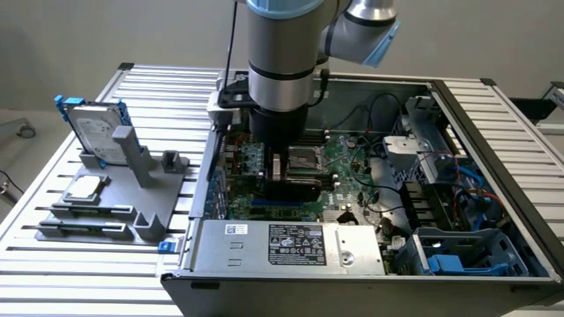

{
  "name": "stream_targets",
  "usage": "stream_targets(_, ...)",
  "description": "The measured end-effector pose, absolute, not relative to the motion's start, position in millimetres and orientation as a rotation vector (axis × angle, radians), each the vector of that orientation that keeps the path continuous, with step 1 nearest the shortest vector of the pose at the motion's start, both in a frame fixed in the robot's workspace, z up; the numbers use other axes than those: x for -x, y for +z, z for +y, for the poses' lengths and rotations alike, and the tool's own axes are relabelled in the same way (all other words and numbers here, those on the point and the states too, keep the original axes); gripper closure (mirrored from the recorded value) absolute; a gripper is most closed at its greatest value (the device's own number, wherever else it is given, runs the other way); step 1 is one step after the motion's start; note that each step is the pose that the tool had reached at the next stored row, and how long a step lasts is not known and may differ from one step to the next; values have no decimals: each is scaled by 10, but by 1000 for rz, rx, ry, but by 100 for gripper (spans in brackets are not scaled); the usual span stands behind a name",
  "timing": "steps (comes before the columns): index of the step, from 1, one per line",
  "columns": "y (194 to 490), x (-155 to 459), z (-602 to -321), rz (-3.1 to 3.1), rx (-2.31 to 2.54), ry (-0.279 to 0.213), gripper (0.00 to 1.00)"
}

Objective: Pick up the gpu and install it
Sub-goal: 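Insert the gpu into the slot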

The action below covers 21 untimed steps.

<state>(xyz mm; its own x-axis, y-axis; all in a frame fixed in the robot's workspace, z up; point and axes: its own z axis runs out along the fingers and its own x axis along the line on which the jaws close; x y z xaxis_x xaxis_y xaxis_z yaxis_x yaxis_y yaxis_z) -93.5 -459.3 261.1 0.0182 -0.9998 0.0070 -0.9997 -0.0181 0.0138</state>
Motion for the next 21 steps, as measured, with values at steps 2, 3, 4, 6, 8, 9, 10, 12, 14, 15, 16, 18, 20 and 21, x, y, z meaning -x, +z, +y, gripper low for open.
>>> stream_targets(2,2608,939,-4593,-2191,-2231,-8,74)
stream_targets(3,2606,939,-4593,-2191,-2231,-8,74)
stream_targets(4,2604,941,-4593,-2191,-2231,-8,74)
stream_targets(6,2599,943,-4593,-2192,-2232,-9,74)
stream_targets(8,2595,944,-4594,-2192,-2232,-10,74)
stream_targets(9,2593,945,-4594,-2192,-2232,-11,74)
stream_targets(10,2592,945,-4593,-2193,-2233,-11,74)
stream_targets(12,2589,945,-4593,-2193,-2234,-13,74)
stream_targets(14,2584,945,-4594,-2193,-2235,-15,74)
stream_targets(15,2582,945,-4594,-2193,-2236,-15,74)
stream_targets(16,2580,945,-4594,-2193,-2236,-16,74)
stream_targets(18,2574,945,-4595,-2193,-2237,-17,74)
stream_targets(20,2567,945,-4596,-2193,-2239,-18,74)
stream_targets(21,2564,945,-4597,-2193,-2239,-18,74)
